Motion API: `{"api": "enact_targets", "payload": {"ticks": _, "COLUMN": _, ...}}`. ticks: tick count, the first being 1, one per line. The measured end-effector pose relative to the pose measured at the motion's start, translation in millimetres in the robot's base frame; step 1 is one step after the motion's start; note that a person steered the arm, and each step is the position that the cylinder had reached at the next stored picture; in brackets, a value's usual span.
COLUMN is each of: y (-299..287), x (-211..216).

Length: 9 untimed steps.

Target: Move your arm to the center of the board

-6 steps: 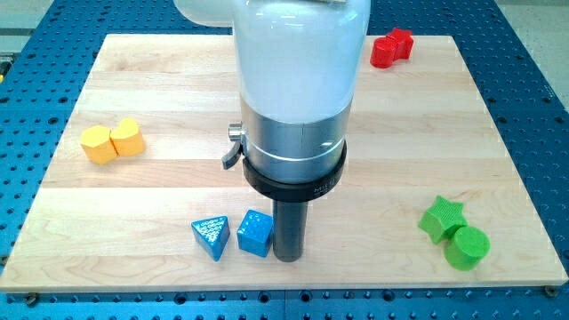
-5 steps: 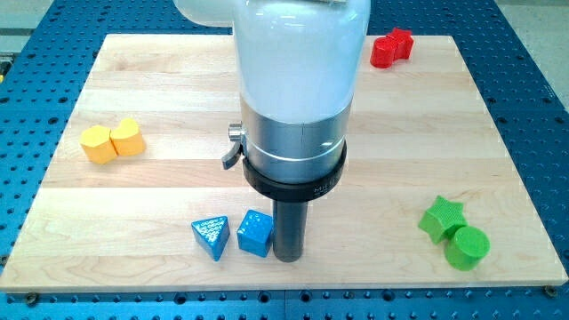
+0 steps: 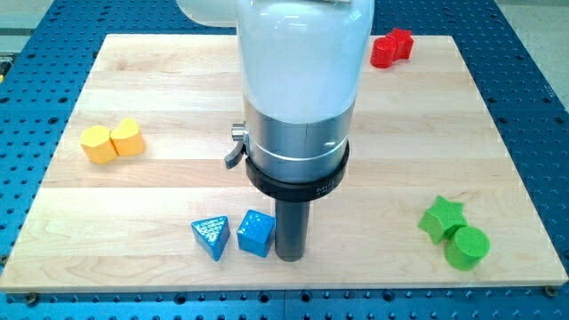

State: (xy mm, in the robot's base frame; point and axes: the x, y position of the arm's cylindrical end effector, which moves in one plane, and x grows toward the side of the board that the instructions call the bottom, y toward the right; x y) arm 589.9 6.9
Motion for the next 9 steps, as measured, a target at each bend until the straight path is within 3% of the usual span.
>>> {"api": "enact_targets", "payload": {"ticks": 9, "y": 7.6, "x": 0.0}}
